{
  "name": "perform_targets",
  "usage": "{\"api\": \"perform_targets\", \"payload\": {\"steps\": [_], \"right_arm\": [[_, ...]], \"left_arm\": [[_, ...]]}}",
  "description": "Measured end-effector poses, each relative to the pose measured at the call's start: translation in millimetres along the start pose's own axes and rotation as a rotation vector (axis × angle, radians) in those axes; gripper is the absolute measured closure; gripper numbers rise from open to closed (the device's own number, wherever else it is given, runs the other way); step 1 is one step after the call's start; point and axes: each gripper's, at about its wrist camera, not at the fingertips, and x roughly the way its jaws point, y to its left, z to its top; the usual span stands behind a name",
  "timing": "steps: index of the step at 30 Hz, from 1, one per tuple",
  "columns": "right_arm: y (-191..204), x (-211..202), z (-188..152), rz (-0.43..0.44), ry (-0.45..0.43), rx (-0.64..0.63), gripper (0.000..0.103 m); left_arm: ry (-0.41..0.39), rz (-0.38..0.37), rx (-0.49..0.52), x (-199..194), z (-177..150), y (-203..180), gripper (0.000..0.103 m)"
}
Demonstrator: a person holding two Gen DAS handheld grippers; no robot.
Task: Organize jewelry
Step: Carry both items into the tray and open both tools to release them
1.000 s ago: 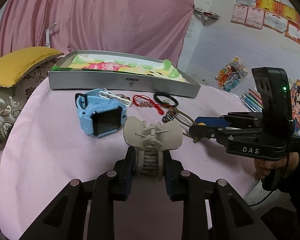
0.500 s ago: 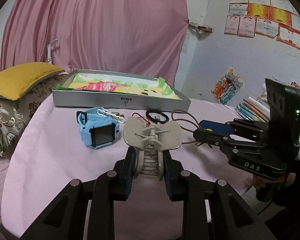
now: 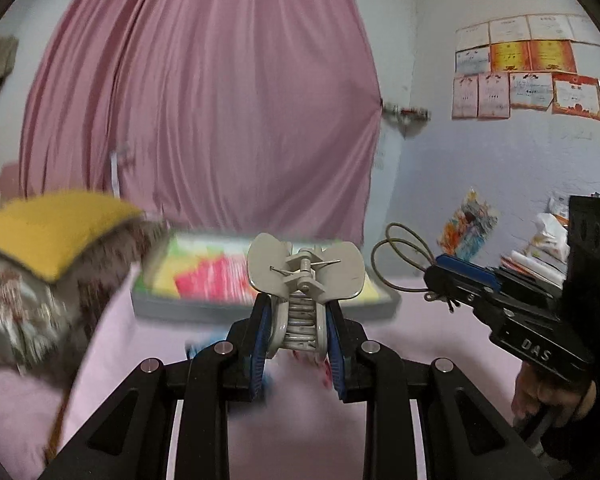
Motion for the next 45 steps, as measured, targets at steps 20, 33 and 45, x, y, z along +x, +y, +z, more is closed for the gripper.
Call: {"api": "perform_targets", "payload": {"steps": [20,33,45], "right_arm": [[-37.1,125.5,29.2,-0.07,0.029,0.117,0.082],[-63.5,198.7,-27.9,0.048,0.387,0.288,0.082],[-66.6,214.6,-48.3,0.038,0.499,0.326,0.072]], "left_arm": [[0.107,0.036,-0.03,120.8,57.7,51.8,0.079],[0.474,0.035,-0.197,178.9,20.3,96.2,0.079],[0.523,0.041,-0.163,186.2,13.9,94.7,0.078]]}}
